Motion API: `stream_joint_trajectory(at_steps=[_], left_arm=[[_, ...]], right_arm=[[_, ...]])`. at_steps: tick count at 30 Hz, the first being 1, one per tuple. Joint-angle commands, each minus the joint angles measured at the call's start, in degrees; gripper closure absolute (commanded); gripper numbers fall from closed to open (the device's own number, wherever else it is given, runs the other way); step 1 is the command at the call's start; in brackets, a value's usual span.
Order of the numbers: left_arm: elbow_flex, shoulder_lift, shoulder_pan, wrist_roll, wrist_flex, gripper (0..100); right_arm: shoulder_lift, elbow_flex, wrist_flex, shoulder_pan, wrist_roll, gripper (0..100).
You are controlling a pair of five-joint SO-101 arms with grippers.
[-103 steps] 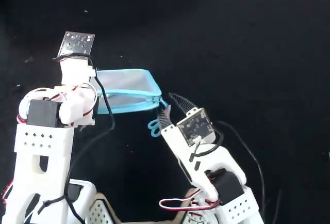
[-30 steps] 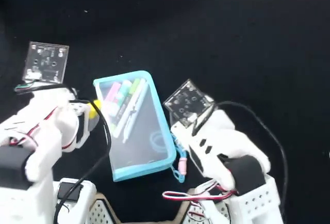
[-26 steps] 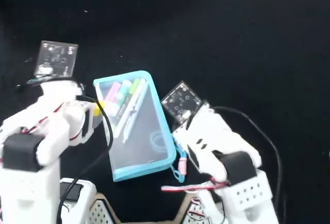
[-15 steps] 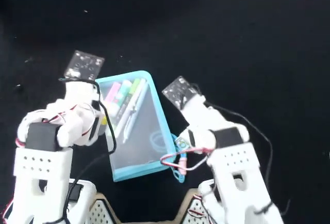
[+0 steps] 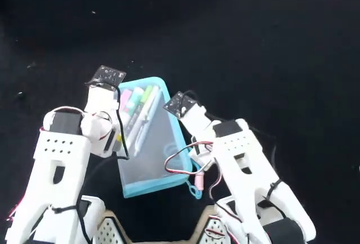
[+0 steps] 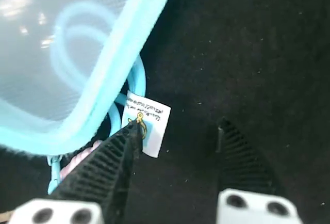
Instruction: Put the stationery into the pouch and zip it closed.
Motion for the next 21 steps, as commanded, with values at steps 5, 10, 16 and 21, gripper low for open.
stream_joint_trajectory(at_steps=[5,10,16,21], left_arm=[[-0.57,0.79,0.84,-0.44,-0.79,79],[-0.57,0.35,0.84,-0.44,-0.79,79],[-0.57,0.26,0.75,-0.44,-0.44,79],[-0.57,0.26,0.75,-0.44,-0.44,79]], right_arm=[[-2.86,-4.88,5.71,-1.58,0.44,77.0],[-4.09,-1.01,4.66,-6.68,0.44,76.9],[-4.00,6.64,-4.75,-7.38,0.44,76.9],[-3.91,9.27,-6.68,-7.30,0.70,76.9]])
